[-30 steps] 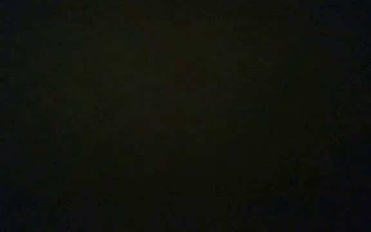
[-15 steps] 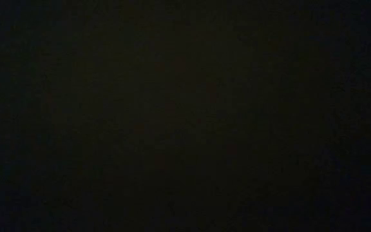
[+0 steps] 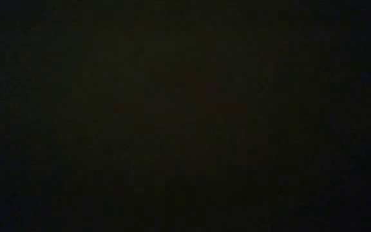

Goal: Sort clothes
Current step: Put the white boxer short into the blue laundry bin

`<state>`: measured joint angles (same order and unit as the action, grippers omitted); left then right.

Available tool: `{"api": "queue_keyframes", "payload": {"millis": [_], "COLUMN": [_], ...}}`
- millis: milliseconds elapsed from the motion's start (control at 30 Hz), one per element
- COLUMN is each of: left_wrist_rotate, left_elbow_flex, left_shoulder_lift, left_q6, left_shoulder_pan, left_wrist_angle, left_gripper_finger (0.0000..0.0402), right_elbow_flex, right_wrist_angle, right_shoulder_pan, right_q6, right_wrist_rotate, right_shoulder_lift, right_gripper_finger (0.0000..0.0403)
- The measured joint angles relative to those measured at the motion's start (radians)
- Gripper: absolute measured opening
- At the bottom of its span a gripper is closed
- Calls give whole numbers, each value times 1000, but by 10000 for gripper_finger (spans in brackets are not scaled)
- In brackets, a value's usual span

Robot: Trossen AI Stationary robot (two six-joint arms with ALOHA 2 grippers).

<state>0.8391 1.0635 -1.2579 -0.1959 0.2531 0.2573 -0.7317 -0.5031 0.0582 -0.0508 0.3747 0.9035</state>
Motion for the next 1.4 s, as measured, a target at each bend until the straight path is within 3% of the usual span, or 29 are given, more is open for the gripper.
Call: {"api": "queue_keyframes", "payload": {"millis": [333,567,700,867,1033,1400], "left_wrist_rotate": [0,0,0,0,25,69], "left_elbow_flex": [0,0,0,0,0,0], "left_shoulder_lift": [0,0,-8,-36,-54,-53], "left_q6": [0,4,4,-1,-3,-4], "left_shoulder_pan": [0,0,0,0,0,0], "left_wrist_angle": [0,1,1,3,2,14], "left_gripper_finger": [327,327,327,327,327,327], "right_elbow_flex": [-107,-200,-197,-195,-199,-369], "right_wrist_angle": [-27,-204,-215,-255,-243,-220], "right_shoulder_pan": [0,0,0,0,0,0], "right_q6": [173,255,240,257,257,169], "right_wrist_rotate": [19,14,17,16,22,56], "right_shoulder_lift": [-91,-74,-58,-18,8,12], "right_gripper_finger": [12,35,55,14,9,9]}}
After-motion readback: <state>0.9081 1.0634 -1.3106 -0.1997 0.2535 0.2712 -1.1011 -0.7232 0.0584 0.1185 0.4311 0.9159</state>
